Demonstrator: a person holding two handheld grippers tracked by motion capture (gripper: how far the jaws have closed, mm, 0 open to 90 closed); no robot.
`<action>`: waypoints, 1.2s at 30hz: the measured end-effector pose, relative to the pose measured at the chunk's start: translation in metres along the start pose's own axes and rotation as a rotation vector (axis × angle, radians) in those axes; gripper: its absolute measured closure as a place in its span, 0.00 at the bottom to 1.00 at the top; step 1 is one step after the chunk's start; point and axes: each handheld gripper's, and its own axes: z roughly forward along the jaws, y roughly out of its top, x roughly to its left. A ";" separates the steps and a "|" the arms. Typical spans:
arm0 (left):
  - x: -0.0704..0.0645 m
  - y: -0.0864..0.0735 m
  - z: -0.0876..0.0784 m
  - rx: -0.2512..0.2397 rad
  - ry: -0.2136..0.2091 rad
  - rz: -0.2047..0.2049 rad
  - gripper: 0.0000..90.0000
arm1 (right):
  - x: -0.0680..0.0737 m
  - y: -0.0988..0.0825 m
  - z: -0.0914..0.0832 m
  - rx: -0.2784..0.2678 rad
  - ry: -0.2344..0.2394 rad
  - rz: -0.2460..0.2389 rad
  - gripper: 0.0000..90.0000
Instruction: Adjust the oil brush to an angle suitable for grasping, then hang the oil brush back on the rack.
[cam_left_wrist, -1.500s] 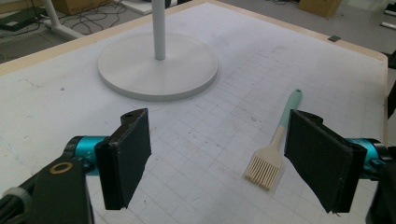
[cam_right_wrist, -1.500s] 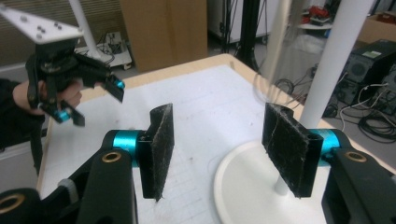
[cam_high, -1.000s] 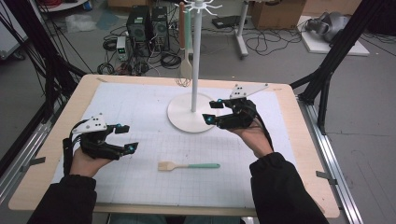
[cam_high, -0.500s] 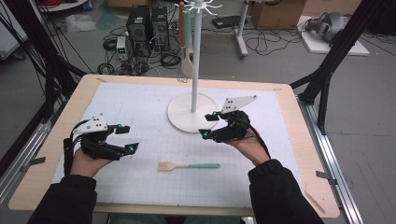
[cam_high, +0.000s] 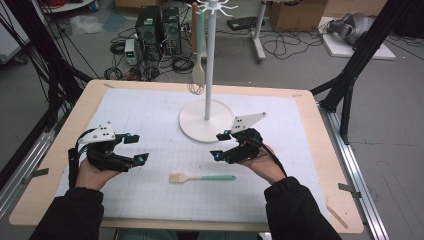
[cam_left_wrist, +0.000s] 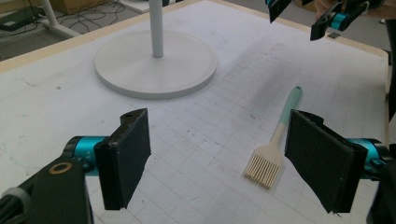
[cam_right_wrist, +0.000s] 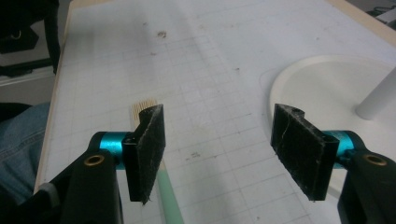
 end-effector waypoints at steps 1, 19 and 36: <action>0.000 0.000 0.000 0.000 0.000 -0.001 0.25 | 0.001 -0.001 0.001 0.002 0.004 0.001 0.38; 0.005 -0.002 0.000 -0.001 0.006 -0.006 0.25 | 0.007 -0.021 0.017 0.047 0.024 0.011 0.37; 0.005 -0.001 -0.003 -0.012 0.005 -0.005 0.25 | 0.015 -0.028 0.032 0.152 0.037 -0.021 0.33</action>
